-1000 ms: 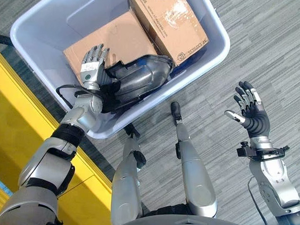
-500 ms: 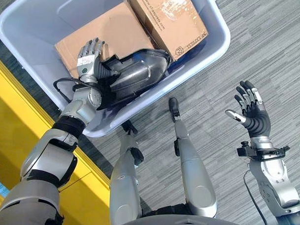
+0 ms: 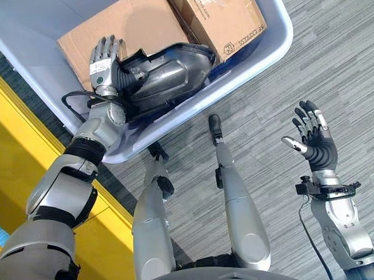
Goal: Move parts from the plastic box to the shelf.
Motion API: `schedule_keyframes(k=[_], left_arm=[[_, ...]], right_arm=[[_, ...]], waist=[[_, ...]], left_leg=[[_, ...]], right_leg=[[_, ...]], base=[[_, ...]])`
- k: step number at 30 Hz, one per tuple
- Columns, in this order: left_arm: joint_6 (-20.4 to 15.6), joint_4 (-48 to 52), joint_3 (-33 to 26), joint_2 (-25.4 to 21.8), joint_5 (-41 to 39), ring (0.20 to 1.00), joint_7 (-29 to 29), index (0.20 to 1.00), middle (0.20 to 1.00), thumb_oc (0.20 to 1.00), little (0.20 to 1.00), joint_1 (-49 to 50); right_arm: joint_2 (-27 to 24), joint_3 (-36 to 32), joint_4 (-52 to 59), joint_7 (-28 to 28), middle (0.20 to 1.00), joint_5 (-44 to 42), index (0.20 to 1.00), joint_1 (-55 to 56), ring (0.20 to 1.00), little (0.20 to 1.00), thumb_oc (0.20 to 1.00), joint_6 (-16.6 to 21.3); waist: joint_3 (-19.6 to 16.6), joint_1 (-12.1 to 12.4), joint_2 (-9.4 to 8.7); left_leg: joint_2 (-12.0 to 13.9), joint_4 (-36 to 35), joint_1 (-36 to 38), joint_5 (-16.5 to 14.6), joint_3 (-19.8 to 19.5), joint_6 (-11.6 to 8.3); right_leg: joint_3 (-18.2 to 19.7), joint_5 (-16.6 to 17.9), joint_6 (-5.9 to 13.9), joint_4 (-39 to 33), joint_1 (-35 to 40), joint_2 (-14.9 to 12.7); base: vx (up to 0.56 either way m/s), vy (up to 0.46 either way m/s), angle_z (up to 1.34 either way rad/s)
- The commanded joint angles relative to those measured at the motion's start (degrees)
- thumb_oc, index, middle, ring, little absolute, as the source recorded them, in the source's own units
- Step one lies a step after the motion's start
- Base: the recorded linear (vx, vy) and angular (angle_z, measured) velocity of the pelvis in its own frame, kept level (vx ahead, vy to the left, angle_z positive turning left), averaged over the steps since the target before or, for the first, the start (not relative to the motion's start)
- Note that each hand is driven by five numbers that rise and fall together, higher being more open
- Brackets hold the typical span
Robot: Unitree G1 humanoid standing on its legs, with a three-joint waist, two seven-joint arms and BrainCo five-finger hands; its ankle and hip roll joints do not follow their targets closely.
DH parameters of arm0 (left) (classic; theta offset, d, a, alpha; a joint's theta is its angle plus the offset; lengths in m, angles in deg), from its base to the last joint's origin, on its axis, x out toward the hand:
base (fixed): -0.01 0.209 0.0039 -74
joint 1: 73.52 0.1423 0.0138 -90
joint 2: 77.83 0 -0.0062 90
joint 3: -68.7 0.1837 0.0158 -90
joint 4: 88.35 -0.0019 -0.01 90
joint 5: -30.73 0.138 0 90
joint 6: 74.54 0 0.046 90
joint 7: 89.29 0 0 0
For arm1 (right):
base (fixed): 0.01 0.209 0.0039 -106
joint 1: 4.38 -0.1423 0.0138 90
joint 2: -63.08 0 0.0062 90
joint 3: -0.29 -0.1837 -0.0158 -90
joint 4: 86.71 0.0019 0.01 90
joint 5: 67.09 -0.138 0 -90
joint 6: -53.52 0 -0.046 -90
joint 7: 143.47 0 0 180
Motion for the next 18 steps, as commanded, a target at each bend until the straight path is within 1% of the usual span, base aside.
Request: schedule_keyframes(k=[1,6,18], left_arm=[[0.76,-5.76,1.02,1.13,-1.46,0.2,-3.21,0.2,0.2,0.2,0.2,3.08],[0.39,-5.77,1.03,2.13,-1.84,0.2,-3.58,0.2,0.2,0.2,0.2,4.0],[-0.05,-4.5,1.04,2.87,-1.64,0.2,-4.03,0.2,0.2,0.2,0.2,5.21]], right_arm=[[-0.58,-2.5,1.63,0.45,1.0,-0.73,1.0,-2.21,1.0,1.0,1.0,3.51],[-0.83,-2.51,1.72,0.51,1.0,-0.98,1.0,-2.33,1.0,1.0,1.0,3.77],[-0.81,-2.31,1.49,0.81,1.0,-1.04,1.0,-2.74,1.0,1.0,1.0,3.73]], waist=[[1.23,-1.01,-0.76],[1.23,-0.81,-0.52],[1.23,-0.39,-0.37]], left_leg=[[-1.38,8.95,1.28,-11.84,-4.89,-0.53],[-1.43,9.21,1.3,-11.85,-5.23,-0.46],[-1.58,9.65,2.05,-12.12,-5.66,-0.33]], right_leg=[[1.66,-11.47,2.73,13.92,-1.79,-0.66],[1.65,-11.61,2.6,14.22,-1.6,-0.69],[1.36,-12.01,2.42,14.91,-0.77,-0.61]], base=[[0.0,0.0,0.0],[0.0,0.0,0.0],[0.0,0.0,0.0]])
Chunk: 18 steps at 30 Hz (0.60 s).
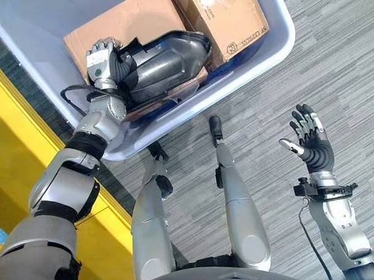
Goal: Move parts from the plastic box to the shelf.
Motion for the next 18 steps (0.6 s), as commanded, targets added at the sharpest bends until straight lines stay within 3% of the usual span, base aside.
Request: schedule_keyframes(k=[1,6,18], left_arm=[[0.15,-3.69,1.03,1.36,-1.81,0.2,-4.35,0.2,0.2,0.2,0.2,6.19],[-2.69,1.04,-2.17,2.47,-7.84,0.2,-4.44,0.2,0.2,0.2,0.2,9.25],[-10.01,25.15,-15.45,3.22,-20.17,0.2,-3.68,0.2,0.2,0.2,0.2,27.97]], right_arm=[[-0.72,-2.89,2.13,0.64,1.0,-1.14,1.0,-2.79,1.0,1.0,1.0,3.69],[-0.07,-2.98,2.01,0.67,1.0,-1.31,1.0,-2.63,1.0,1.0,1.0,3.55],[0.08,-3.06,2.22,0.75,1.0,-0.91,1.0,-3.7,1.0,1.0,1.0,2.66]], waist=[[1.62,-1.5,-0.35],[1.62,-1.17,-0.21],[1.62,0.94,-0.26]], left_leg=[[-1.76,7.98,1.96,-11.48,-5.19,-0.49],[-2.04,7.93,2.64,-11.54,-5.51,-0.43],[-2.94,5.71,8.81,-11.04,-6.58,-0.56]], right_leg=[[1.21,-11.37,2.21,12.86,-0.8,-0.57],[1.0,-11.4,2.14,12.78,0.05,-0.76],[0.0,-11.01,1.98,11.01,6.92,-1.24]], base=[[0.0,0.0,0.0],[0.0,0.0,0.0],[-0.01,0.01,0.03]])
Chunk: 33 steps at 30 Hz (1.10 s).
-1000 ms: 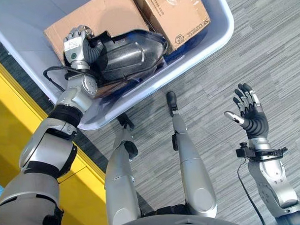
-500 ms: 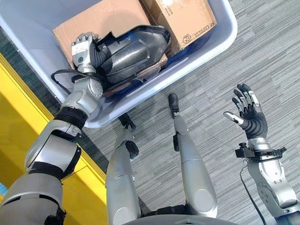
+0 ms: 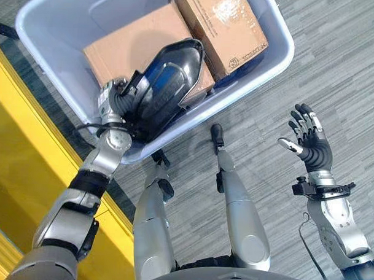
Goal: Move parts from the plastic box to the shelf.
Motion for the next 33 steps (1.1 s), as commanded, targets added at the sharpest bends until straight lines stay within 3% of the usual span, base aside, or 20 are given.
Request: schedule_keyframes(k=[1,6,13,14,20,24,29,30,33], left_arm=[[-5.46,7.45,-2.7,-1.21,-3.21,0.2,-0.45,0.2,0.2,0.2,0.2,4.21],[-8.5,16.24,-8.25,-1.88,-7.03,0.2,-2.48,0.2,0.2,0.2,0.2,11.82],[-10.19,19.77,-11.59,-2.74,-8.76,0.2,-4.36,0.2,0.2,0.2,0.2,15.04],[-10.48,20.73,-12.62,-3.21,-8.76,0.2,-5.04,0.2,0.2,0.2,0.2,15.99],[-11.5,23.96,-14.86,-3.86,-8.3,0.2,-7.21,0.2,0.2,0.2,0.2,20.06],[-13.12,28.09,-16.59,-2.6,-11.47,0.2,-13.12,0.2,0.2,0.2,0.2,28.26],[-13.08,28.18,-16.64,-2.59,-11.49,0.2,-13.15,0.2,0.2,0.2,0.2,28.38],[-12.93,28.5,-15.13,-0.4,-14.41,0.2,-17.29,0.2,0.2,0.2,0.2,31.68],[-12.74,29.11,-14.68,0.4,-15.44,0.2,-18.48,0.2,0.2,0.2,0.2,33.14]], right_arm=[[-0.44,-3.71,2.95,-0.01,1.0,-0.81,1.0,-1.87,1.0,1.0,1.0,2.62],[-0.74,-4.25,3.18,-0.93,1.0,-0.55,1.0,-2.52,1.0,1.0,1.0,1.32],[-0.71,-4.67,2.96,-2.22,1.0,-0.31,1.0,-2.72,1.0,1.0,1.0,0.38],[-0.8,-4.92,3.0,-2.73,1.0,0.02,1.0,-2.79,1.0,1.0,1.0,-0.01],[-0.76,-5.08,2.77,-4.12,1.0,0.61,1.0,-2.46,1.0,1.0,1.0,-0.8],[-0.44,-5.68,2.07,-6.66,1.0,1.37,1.0,-0.23,1.0,1.0,1.0,-2.1],[-0.45,-5.66,2.1,-6.66,1.0,1.37,1.0,-0.16,1.0,1.0,1.0,-2.11],[0.14,-6.2,1.07,-7.7,1.0,1.45,1.0,0.93,1.0,1.0,1.0,-2.79],[0.25,-6.05,1.15,-8.34,1.0,1.61,1.0,1.28,1.0,1.0,1.0,-3.12]], waist=[[2.04,-0.34,0.0],[0.4,1.1,-0.52],[-1.75,2.24,-0.29],[-2.25,2.5,-0.23],[-4.62,3.59,1.03],[-8.29,5.33,3.02],[-8.27,5.25,3.03],[-10.85,6.84,4.73],[-11.75,7.22,5.24]], left_leg=[[-2.32,6.67,4.44,-10.9,-5.8,-0.65],[-2.65,3.71,10.28,-9.8,-7.05,-0.92],[-3.01,0.97,15.31,-8.59,-7.91,-1.2],[-3.05,0.19,15.99,-6.68,-7.65,-0.88],[-3.38,-3.69,20.04,-4.87,-8.56,-1.19],[-3.1,-7.75,24.2,-2.57,-9.99,-1.55],[-3.11,-7.88,24.32,-2.5,-10.05,-1.56],[-2.24,-10.64,27.58,-0.52,-12.13,-1.95],[-1.33,-11.0,28.71,0.37,-13.15,-2.2]], right_leg=[[0.55,-10.18,2.36,10.55,2.53,-0.81],[-0.6,-10.17,2.41,8.41,8.79,-1.3],[-1.59,-10.52,2.52,6.85,13.66,-1.81],[-1.94,-9.37,2.18,6.41,14.12,-2.04],[-2.75,-9.63,2.16,4.85,17.39,-2.46],[-4.45,-10.08,2.14,3.21,21.39,-2.64],[-4.53,-10.07,2.13,3.14,21.53,-2.64],[-7.11,-12.99,1.69,5.12,24.56,-1.95],[-8.27,-14.24,1.15,6.67,25.66,-1.38]], base=[[0.0,-0.002,0.04],[0.01,-0.016,0.1],[0.03,-0.021,0.06],[-0.04,-0.032,0.12],[0.03,-0.018,0.12],[0.07,-0.053,0.11],[0.02,-0.037,0.18],[0.05,-0.146,0.09],[0.03,-0.165,0.56]])
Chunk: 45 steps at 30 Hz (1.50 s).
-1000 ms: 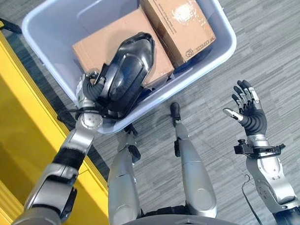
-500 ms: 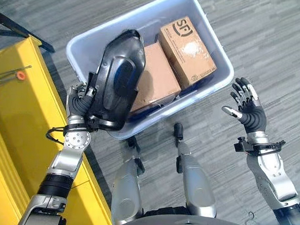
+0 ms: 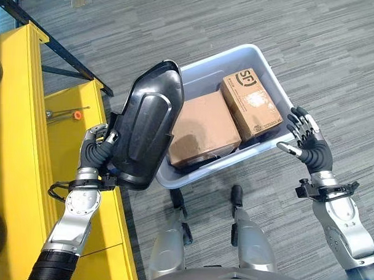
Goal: Move parts from the plastic box to the shelf.
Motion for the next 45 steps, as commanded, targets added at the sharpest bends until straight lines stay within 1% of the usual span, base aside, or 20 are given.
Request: schedule_keyframes(k=[1,7,8,10,13,14,16,17,19,22,23,24,27,31,38,40,42,43,44,45], left_arm=[[-3.97,2.2,-2.55,-6.01,-3.28,0.2,-2.46,0.2,0.2,0.2,0.2,-1.11],[-3.38,3.16,-3.26,-2.59,-6.57,0.2,-4.61,0.2,0.2,0.2,0.2,3.85],[-3.2,3.65,-3.05,-1.29,-7.9,0.2,-5.97,0.2,0.2,0.2,0.2,5.85],[-3.17,3.48,-2.62,-0.71,-8.11,0.2,-6.25,0.2,0.2,0.2,0.2,6.24],[-2.98,1.58,-1.07,0.36,-8.26,0.2,-7.09,0.2,0.2,0.2,0.2,5.37],[-2.94,0.88,-0.77,0.69,-8.37,0.2,-7.07,0.2,0.2,0.2,0.2,4.76],[-3.0,1.49,-1.02,0.9,-8.69,0.2,-7.51,0.2,0.2,0.2,0.2,5.24],[-2.95,1.88,-1.42,1.31,-8.51,0.2,-7.63,0.2,0.2,0.2,0.2,5.7],[-2.64,1.82,-1.19,1.58,-8.56,0.2,-8.09,0.2,0.2,0.2,0.2,5.12],[-2.65,1.76,-1.19,1.55,-8.57,0.2,-8.1,0.2,0.2,0.2,0.2,5.08],[-2.51,1.97,-1.45,1.57,-8.17,0.2,-8.5,0.2,0.2,0.2,0.2,5.12],[-2.47,2.03,-1.46,1.59,-8.16,0.2,-8.5,0.2,0.2,0.2,0.2,5.2],[-2.45,3.08,-2.15,2.05,-7.7,0.2,-9.08,0.2,0.2,0.2,0.2,6.8],[-2.88,4.46,-2.61,0.35,-5.85,0.2,-9.93,0.2,0.2,0.2,0.2,7.49],[-2.75,5.98,-4.1,-2.11,-1.3,0.2,-9.83,0.2,0.2,0.2,0.2,7.72],[-3.02,5.73,-3.25,-3.27,1.17,0.2,-9.19,0.2,0.2,0.2,0.2,6.49],[-3.1,5.64,-2.42,-4.27,2.37,0.2,-8.61,0.2,0.2,0.2,0.2,5.02],[-3.17,5.46,-1.94,-4.46,2.39,0.2,-8.67,0.2,0.2,0.2,0.2,4.46],[-3.24,5.2,-1.3,-4.69,2.19,0.2,-8.64,0.2,0.2,0.2,0.2,3.66],[-3.25,5.54,-1.43,-4.8,2.3,0.2,-8.83,0.2,0.2,0.2,0.2,3.44]], right_arm=[[0.08,-1.37,1.32,-1.62,1.0,0.61,1.0,-1.45,1.0,1.0,1.0,2.74],[-0.33,-0.08,0.52,-2.66,1.0,1.22,1.0,-3.19,1.0,1.0,1.0,2.5],[-1.11,0.43,-0.83,-2.91,1.0,1.84,1.0,-4.3,1.0,1.0,1.0,2.72],[-1.39,0.21,-1.1,-2.52,1.0,2.39,1.0,-4.46,1.0,1.0,1.0,2.88],[-2.08,-0.74,-1.91,-1.49,1.0,3.62,1.0,-4.46,1.0,1.0,1.0,3.01],[-2.17,-1.15,-1.98,-1.07,1.0,3.78,1.0,-4.43,1.0,1.0,1.0,3.04],[-1.87,-1.25,-1.79,-1.47,1.0,3.65,1.0,-3.97,1.0,1.0,1.0,2.51],[-1.26,-1.35,-1.81,-2.17,1.0,2.8,1.0,-3.25,1.0,1.0,1.0,2.37],[-0.51,-1.42,-2.28,-2.51,1.0,2.12,1.0,-2.69,1.0,1.0,1.0,2.29],[-0.48,-1.39,-2.35,-2.53,1.0,2.1,1.0,-2.73,1.0,1.0,1.0,2.33],[1.1,-1.23,-2.72,-3.09,1.0,0.52,1.0,-1.31,1.0,1.0,1.0,1.6],[1.09,-1.22,-2.7,-3.1,1.0,0.51,1.0,-1.27,1.0,1.0,1.0,1.58],[1.85,-2.14,-2.23,-3.62,1.0,0.0,1.0,0.38,1.0,1.0,1.0,0.99],[2.53,-2.05,-3.0,-4.14,1.0,0.66,1.0,0.96,1.0,1.0,1.0,0.44],[4.86,0.2,-4.23,-4.56,1.0,1.96,1.0,-0.41,1.0,1.0,1.0,-0.53],[6.76,1.3,-4.78,-3.87,1.0,2.35,1.0,-0.63,1.0,1.0,1.0,-0.84],[7.55,2.17,-4.71,-3.8,1.0,1.6,1.0,-1.61,1.0,1.0,1.0,-0.86],[7.59,2.42,-4.65,-4.12,1.0,1.07,1.0,-1.63,1.0,1.0,1.0,-0.95],[7.44,2.63,-4.46,-4.73,1.0,0.51,1.0,-1.56,1.0,1.0,1.0,-0.93],[7.0,2.71,-3.86,-5.75,1.0,-0.24,1.0,-0.92,1.0,1.0,1.0,-0.96]], waist=[[-3.8,1.19,-1.13],[-5.17,3.76,-0.94],[-4.72,5.84,-0.52],[-4.49,6.5,-0.3],[-4.19,6.55,-0.81],[-4.07,6.14,-1.45],[-4.32,6.21,-2.32],[-5.36,6.42,-3.39],[-6.41,5.75,-4.04],[-6.33,5.54,-3.88],[-7.69,4.62,-3.5],[-7.62,4.49,-3.48],[-9.39,3.83,-2.22],[-9.72,5.15,-2.62],[-9.46,7.49,-4.34],[-9.25,7.1,-4.7],[-8.91,5.61,-4.74],[-8.85,4.89,-4.62],[-8.77,3.96,-4.56],[-8.84,4.02,-4.91]], left_leg=[[2.45,3.91,0.54,-3.0,-4.14,-1.18],[5.89,3.21,2.29,0.8,-7.17,-2.34],[7.01,1.42,1.72,5.43,-9.94,-4.39],[7.38,1.05,0.56,7.69,-10.48,-5.15],[7.32,1.67,-1.76,9.44,-5.91,-4.73],[7.51,3.9,-1.73,7.68,-1.58,-4.12],[7.0,8.39,-0.53,3.93,-1.8,-3.48],[5.58,13.9,1.91,-1.35,-3.66,-3.48],[5.18,21.49,4.09,-4.62,-3.33,-2.78],[5.37,22.29,3.74,-5.16,-3.69,-2.81],[3.95,21.67,9.35,-8.79,-3.65,-2.61],[3.91,21.55,9.52,-8.81,-3.74,-2.57],[2.14,10.26,13.67,-13.75,-3.28,-0.98],[-1.48,5.29,13.34,-14.76,-5.28,0.66],[-7.63,5.22,12.66,-16.67,-8.19,3.91],[-9.96,4.51,13.17,-16.55,-10.13,5.35],[-10.91,4.26,12.63,-14.76,-11.81,6.32],[-11.22,3.92,12.59,-14.0,-12.99,6.79],[-11.66,3.35,12.58,-12.8,-14.28,7.42],[-12.42,2.83,12.22,-11.54,-15.09,7.96]], right_leg=[[1.82,-10.16,0.15,13.27,-5.13,0.39],[-2.23,-14.17,-2.18,15.66,-1.42,3.67],[-5.26,-15.76,-3.28,15.22,0.48,4.76],[-6.84,-15.96,-3.66,14.84,0.9,4.84],[-11.61,-14.88,-3.76,12.23,2.66,2.99],[-13.25,-13.81,-3.7,10.96,3.19,2.15],[-14.28,-11.98,-3.52,8.96,3.57,1.01],[-15.21,-11.19,-3.31,7.3,4.04,-0.04],[-17.93,-10.05,-3.74,6.25,4.05,-0.94],[-18.18,-10.11,-3.7,6.18,4.26,-0.77],[-20.78,-9.14,-3.35,6.37,3.89,-1.51],[-20.9,-9.16,-3.26,6.4,4.06,-1.55],[-22.42,-7.24,-0.9,9.27,2.71,-4.44],[-24.8,-3.13,2.14,10.31,2.38,-9.24],[-26.32,2.44,6.33,9.87,3.74,-15.74],[-24.7,3.92,7.11,12.08,3.52,-18.13],[-16.52,3.7,5.11,14.67,0.95,-15.95],[-11.23,1.6,4.11,16.62,-0.37,-12.81],[-5.36,-1.55,2.79,20.55,-2.2,-6.93],[-3.72,-5.2,1.35,25.23,-3.1,-2.01]], base=[[0.02,-0.149,0.72],[-0.03,-0.223,0.28],[-0.12,-0.267,0.27],[-0.13,-0.178,0.68],[-0.16,-0.097,0.91],[-0.17,-0.061,1.05],[-0.19,-0.099,1.13],[-0.15,-0.126,0.98],[-0.12,-0.058,0.92],[-0.04,0.039,0.75],[-0.05,0.111,0.65],[-0.08,0.256,0.59],[-0.01,0.276,0.71],[-0.07,0.292,0.63],[-0.05,0.268,0.58],[-0.04,0.356,0.39],[-0.12,0.284,0.85],[-0.14,0.277,0.9],[-0.07,0.289,0.8],[-0.08,0.256,1.0]])
